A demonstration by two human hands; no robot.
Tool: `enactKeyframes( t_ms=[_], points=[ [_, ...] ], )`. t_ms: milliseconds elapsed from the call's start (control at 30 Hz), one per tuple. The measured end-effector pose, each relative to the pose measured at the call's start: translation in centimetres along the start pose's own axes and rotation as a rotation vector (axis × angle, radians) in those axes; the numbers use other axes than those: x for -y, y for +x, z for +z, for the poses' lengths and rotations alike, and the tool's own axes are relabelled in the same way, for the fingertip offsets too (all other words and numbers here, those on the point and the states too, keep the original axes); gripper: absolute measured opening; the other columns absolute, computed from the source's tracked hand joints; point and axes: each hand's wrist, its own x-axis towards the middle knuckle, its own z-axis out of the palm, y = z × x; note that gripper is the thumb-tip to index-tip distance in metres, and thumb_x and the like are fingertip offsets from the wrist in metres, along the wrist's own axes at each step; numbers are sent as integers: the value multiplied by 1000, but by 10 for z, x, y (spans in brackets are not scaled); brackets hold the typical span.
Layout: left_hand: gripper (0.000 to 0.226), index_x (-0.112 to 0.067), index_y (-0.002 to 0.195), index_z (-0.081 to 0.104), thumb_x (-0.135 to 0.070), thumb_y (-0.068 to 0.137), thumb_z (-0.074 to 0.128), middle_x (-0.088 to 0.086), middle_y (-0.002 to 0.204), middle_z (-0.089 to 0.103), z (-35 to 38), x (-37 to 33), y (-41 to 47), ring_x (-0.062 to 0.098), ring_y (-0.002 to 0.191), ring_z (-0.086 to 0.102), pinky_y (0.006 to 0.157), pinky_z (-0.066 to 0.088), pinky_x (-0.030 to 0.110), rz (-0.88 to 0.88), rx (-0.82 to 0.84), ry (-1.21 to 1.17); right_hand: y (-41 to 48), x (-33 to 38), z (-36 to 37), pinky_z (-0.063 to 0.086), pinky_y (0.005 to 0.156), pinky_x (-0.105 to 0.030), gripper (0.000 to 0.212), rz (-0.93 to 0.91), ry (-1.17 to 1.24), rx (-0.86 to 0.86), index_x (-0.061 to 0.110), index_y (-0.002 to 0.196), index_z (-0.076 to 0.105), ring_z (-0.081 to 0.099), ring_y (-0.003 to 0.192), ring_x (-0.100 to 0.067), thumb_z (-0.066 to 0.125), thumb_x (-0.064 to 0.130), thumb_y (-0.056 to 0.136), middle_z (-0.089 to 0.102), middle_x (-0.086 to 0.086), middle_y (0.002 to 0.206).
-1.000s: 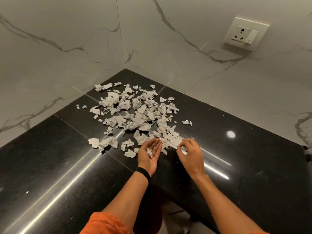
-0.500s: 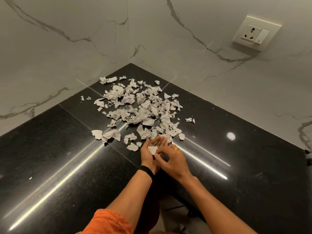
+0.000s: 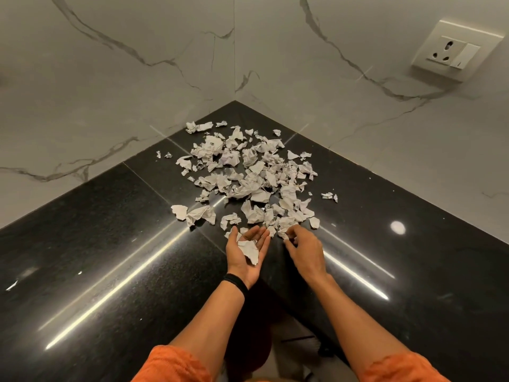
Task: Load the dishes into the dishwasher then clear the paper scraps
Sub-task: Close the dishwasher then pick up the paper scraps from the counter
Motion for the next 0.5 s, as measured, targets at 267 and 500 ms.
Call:
enactKeyframes(
  t_ms=[267, 500],
  points=[
    [51, 3, 109, 65, -46, 98, 55, 25, 124, 66, -8, -8, 0, 35, 120, 63, 107, 47, 43, 9, -11, 22, -20, -1, -1, 58, 72, -29, 15, 17, 178, -85, 29, 98, 64, 62, 80, -1, 72, 21, 90, 64, 17, 86],
    [47, -2, 110, 64, -46, 97, 54, 19, 107, 70, 5, 0, -2, 29, 96, 70, 80, 60, 38, -30, 29, 69, -39, 35, 5, 52, 70, -19, 21, -180, 328, -59, 26, 110, 71, 62, 85, -5, 76, 25, 89, 66, 18, 94]
  ],
)
